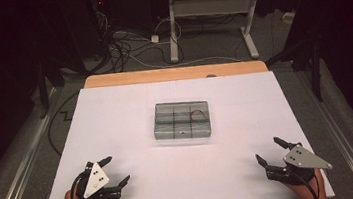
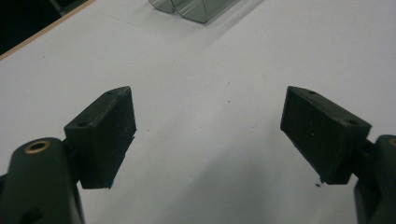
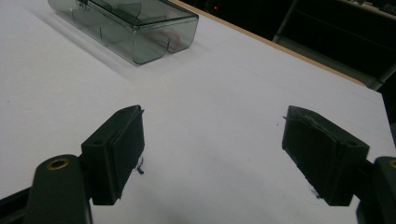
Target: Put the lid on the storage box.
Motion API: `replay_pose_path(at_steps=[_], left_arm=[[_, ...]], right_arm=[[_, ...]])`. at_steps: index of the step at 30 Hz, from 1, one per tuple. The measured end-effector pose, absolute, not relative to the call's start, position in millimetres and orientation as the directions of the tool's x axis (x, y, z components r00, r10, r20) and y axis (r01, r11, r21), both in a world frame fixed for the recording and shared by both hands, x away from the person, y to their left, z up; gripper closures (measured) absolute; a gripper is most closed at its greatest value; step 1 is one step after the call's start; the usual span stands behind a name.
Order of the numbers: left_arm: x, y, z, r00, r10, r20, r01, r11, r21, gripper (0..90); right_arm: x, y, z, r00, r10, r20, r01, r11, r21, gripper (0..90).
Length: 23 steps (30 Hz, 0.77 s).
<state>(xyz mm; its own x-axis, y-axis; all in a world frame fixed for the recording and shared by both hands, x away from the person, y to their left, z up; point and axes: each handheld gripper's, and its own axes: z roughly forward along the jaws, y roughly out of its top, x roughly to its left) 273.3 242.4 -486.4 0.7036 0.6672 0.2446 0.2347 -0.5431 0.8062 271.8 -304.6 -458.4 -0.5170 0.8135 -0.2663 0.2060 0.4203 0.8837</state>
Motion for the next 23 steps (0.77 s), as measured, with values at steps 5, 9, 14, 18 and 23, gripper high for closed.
replay_pose_path(at_steps=[5,9,14,18,23], left_arm=[[274.0,241.8,-486.5,0.705,0.665,0.246,0.234,-0.546,0.804,17.8],[274.6,241.2,-486.5,0.706,0.665,0.244,0.234,-0.545,0.805,17.8],[275.7,240.7,-486.5,0.707,0.664,0.243,0.235,-0.545,0.805,17.8],[276.2,240.0,-486.4,0.709,0.663,0.240,0.237,-0.545,0.804,17.9],[277.0,239.1,-485.8,0.711,0.661,0.240,0.236,-0.545,0.805,17.8]], right_arm=[[272.1,-304.3,-458.6,-0.519,0.813,-0.265,0.207,0.420,0.883,21.7],[272.5,-304.1,-458.6,-0.521,0.811,-0.266,0.206,0.422,0.883,21.7],[273.6,-303.9,-458.8,-0.523,0.811,-0.263,0.207,0.420,0.884,21.7],[274.7,-303.3,-459.5,-0.525,0.810,-0.262,0.212,0.423,0.881,21.7],[274.9,-302.2,-458.7,-0.525,0.811,-0.259,0.209,0.418,0.884,21.7]])
